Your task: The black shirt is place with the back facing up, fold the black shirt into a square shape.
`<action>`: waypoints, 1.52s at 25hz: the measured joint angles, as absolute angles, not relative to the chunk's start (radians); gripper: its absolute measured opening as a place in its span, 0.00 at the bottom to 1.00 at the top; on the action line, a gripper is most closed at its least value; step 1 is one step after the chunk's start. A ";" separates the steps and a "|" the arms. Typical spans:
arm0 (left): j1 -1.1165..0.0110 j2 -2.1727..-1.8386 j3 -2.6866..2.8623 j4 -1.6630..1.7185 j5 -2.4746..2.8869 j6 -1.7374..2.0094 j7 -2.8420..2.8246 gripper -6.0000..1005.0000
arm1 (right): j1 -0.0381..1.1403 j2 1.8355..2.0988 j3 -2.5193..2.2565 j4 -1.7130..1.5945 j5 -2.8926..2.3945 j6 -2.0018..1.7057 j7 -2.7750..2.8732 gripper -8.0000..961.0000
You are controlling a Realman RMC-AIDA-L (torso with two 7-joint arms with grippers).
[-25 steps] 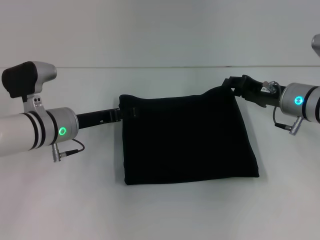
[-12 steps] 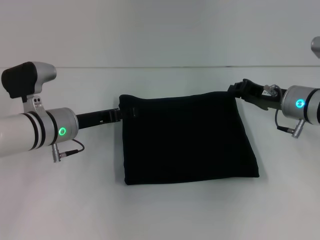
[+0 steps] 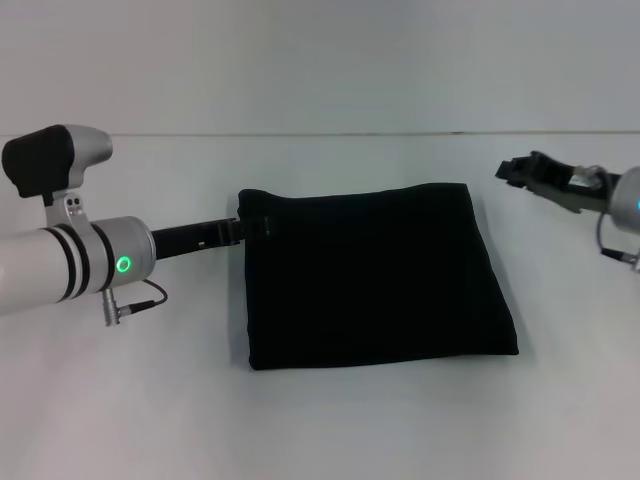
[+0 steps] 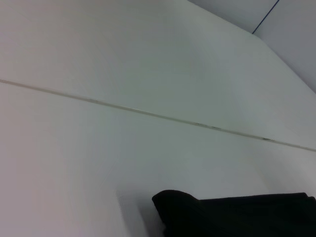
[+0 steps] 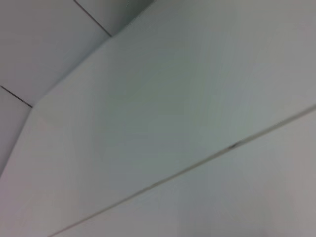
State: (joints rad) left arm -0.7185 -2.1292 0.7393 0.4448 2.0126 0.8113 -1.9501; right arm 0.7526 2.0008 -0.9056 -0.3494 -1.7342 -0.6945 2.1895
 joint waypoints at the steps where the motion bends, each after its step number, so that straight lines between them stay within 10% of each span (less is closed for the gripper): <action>1: -0.718 -2.129 0.739 0.445 2.013 0.811 -1.950 0.94 | 0.736 2.000 -0.898 -0.370 -1.726 -0.719 2.171 0.18; 22: -0.700 -2.119 0.736 0.518 2.010 0.864 -1.942 0.93 | 0.584 2.003 -0.703 -0.422 -1.623 -1.252 1.617 0.73; 38: -0.712 -2.105 0.818 0.694 2.025 1.407 -1.633 0.92 | 0.727 2.008 -0.778 -0.528 -2.024 -1.305 1.600 0.71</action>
State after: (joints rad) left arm -0.7122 -2.1049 0.8182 0.6943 2.0252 1.4071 -1.6333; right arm 0.7269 2.0077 -0.7776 -0.5275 -2.0242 -1.3048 1.5998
